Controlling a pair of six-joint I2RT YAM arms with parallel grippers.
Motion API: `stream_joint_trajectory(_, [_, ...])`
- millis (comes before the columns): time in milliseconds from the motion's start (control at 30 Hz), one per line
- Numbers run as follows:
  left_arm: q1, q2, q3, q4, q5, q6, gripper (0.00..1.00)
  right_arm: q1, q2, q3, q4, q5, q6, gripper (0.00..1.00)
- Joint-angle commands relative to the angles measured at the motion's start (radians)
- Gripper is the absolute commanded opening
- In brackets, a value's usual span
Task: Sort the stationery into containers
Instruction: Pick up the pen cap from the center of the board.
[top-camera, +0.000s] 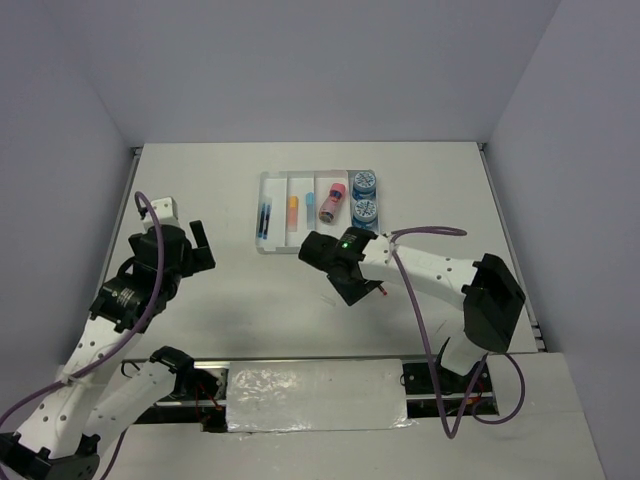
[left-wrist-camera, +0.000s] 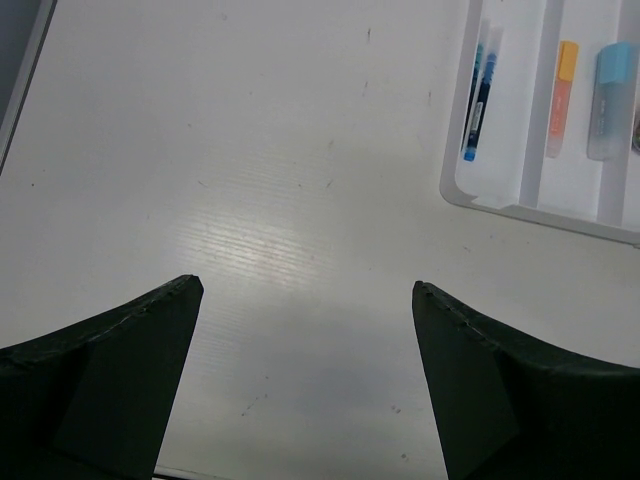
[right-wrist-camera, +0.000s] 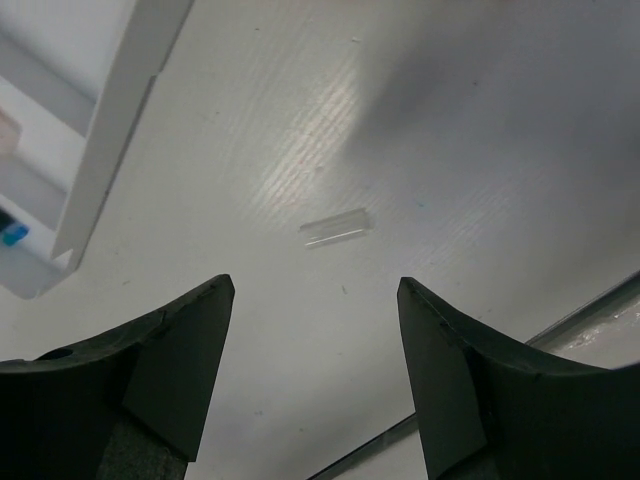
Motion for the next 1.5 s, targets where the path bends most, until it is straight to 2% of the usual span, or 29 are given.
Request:
stream_joint_trajectory(0, [0.005, -0.018, 0.013, 0.028, 0.003, -0.004, 0.99, 0.007, 0.020, -0.038, 0.063, -0.022, 0.445, 0.74])
stream_joint_trajectory(167, [0.005, -0.023, 0.012, 0.034, 0.016, 0.003, 0.99, 0.007, 0.117, 0.014, 0.066, -0.049, 0.454, 0.74])
stream_joint_trajectory(667, [0.005, -0.037, 0.007, 0.052, 0.052, 0.026, 0.99, 0.007, 0.238, -0.009, 0.188, -0.114, 0.480, 0.72])
stream_joint_trajectory(1467, [0.005, -0.023, 0.009, 0.054, 0.062, 0.032, 0.99, -0.011, 0.225, -0.113, 0.268, -0.106, 0.462, 0.68])
